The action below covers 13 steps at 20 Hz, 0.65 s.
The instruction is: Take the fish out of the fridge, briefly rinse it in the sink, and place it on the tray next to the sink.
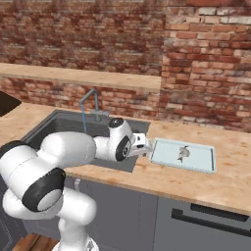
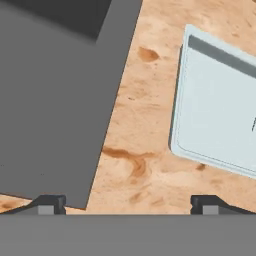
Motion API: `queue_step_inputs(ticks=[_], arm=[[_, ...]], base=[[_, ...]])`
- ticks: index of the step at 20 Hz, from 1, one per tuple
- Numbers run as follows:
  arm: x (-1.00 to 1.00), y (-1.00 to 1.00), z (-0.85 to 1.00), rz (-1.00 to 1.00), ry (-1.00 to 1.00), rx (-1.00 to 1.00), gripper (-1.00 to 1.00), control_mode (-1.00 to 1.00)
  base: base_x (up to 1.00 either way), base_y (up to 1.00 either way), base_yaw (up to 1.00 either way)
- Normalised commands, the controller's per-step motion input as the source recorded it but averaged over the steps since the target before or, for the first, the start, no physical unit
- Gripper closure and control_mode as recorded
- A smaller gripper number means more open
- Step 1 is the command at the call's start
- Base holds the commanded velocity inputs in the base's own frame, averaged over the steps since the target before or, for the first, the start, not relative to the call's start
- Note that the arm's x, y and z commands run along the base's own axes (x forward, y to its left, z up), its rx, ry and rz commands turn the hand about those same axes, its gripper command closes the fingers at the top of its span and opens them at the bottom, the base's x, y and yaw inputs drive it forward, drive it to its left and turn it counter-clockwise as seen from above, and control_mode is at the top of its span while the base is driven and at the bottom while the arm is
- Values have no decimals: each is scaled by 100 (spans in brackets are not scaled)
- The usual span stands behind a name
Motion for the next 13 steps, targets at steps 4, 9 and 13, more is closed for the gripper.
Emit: queue_step_inputs(ticks=[4,9,13], arm=[[-2,100,94,12,-6,-1,-100,-100],[-27,97,99,15,-2,0,-100,-100],[-92,100,18,20,1,-8,-100,-100]], base=[[0,0,0],[0,0,0],[0,0,0]])
